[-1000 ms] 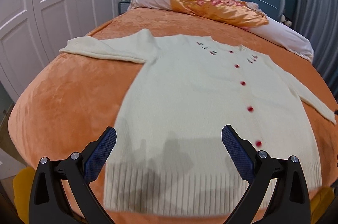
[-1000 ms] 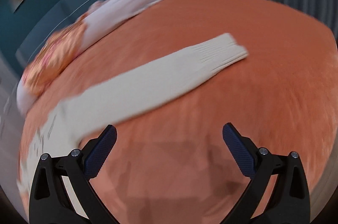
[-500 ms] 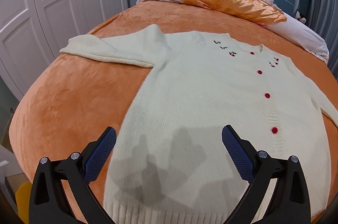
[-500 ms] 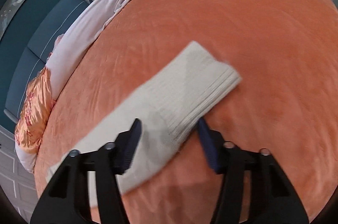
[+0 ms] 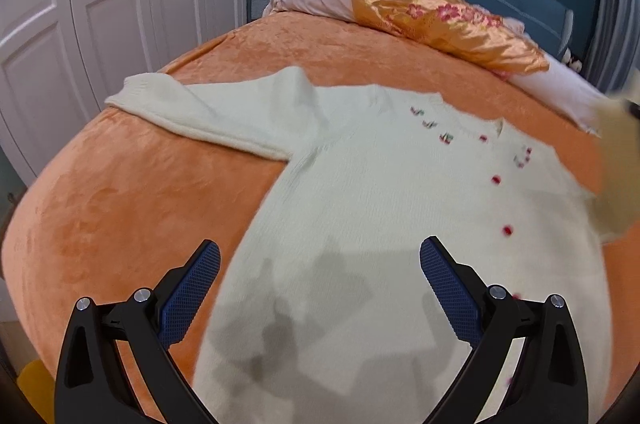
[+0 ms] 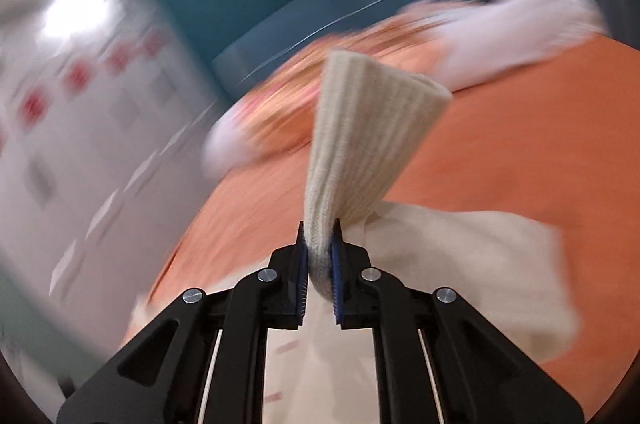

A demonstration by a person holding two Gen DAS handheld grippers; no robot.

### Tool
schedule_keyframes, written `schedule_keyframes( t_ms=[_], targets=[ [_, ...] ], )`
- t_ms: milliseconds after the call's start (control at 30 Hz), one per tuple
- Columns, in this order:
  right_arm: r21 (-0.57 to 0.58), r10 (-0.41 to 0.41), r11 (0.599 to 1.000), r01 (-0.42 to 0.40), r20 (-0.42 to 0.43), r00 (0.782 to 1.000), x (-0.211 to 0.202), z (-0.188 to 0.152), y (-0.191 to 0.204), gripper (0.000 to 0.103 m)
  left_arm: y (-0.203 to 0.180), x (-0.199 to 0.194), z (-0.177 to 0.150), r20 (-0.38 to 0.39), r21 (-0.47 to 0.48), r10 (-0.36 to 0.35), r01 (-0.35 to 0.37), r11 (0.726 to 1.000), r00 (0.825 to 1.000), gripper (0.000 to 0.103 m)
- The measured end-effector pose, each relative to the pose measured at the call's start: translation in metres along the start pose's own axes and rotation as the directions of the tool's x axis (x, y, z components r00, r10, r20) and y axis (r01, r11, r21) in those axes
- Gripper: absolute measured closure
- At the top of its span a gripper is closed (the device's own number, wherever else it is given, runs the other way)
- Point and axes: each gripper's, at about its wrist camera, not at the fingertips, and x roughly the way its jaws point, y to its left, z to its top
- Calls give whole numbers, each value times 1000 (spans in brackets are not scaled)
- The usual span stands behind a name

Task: Fold small clothes
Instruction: 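Grasp a cardigan sleeve cuff with the right tool and fold it across the body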

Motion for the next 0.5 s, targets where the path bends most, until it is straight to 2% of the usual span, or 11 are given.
schedule_keyframes(
  t_ms=[67, 100, 167, 200, 233, 267, 333, 400, 467, 500],
  targets=[
    [-89, 52, 994, -62, -110, 993, 47, -25, 50, 94, 0, 3, 7, -2, -28, -33, 33, 999, 999, 5],
    [-122, 60, 989, -84, -186, 981, 75, -45, 73, 91, 0, 5, 10, -3, -43, -57, 57, 997, 998, 5],
    [-169, 13, 984, -65, -289, 957, 121, -84, 99, 82, -1, 16, 20, -24, -71, -107, 105, 992, 994, 5],
    [-189, -15, 981, -53, -343, 939, 140, -108, 107, 82, -1, 22, 24, -36, -81, -129, 125, 989, 991, 5],
    [-190, -30, 981, -42, -356, 934, 143, -119, 108, 82, -2, 32, 28, -58, -89, -148, 143, 986, 987, 5],
    [-179, -33, 983, -36, -366, 930, 143, -127, 106, 82, -3, 41, 31, -80, -96, -165, 157, 983, 983, 5],
    [-115, 1, 992, -44, -351, 936, 119, -132, 95, 80, -6, 61, 36, -126, -116, -213, 199, 973, 969, 5],
    [-49, 2, 999, -16, -279, 960, 80, -123, 70, 59, -8, 76, 39, -151, -139, -250, 230, 963, 956, 5],
    [9, -43, 999, 46, -206, 978, 39, -126, 38, 49, -13, 94, 43, -170, -172, -278, 249, 953, 945, 5],
    [51, -78, 995, 88, -181, 980, 18, -125, 18, 49, -17, 101, 45, -175, -182, -292, 260, 948, 940, 5]
  ],
)
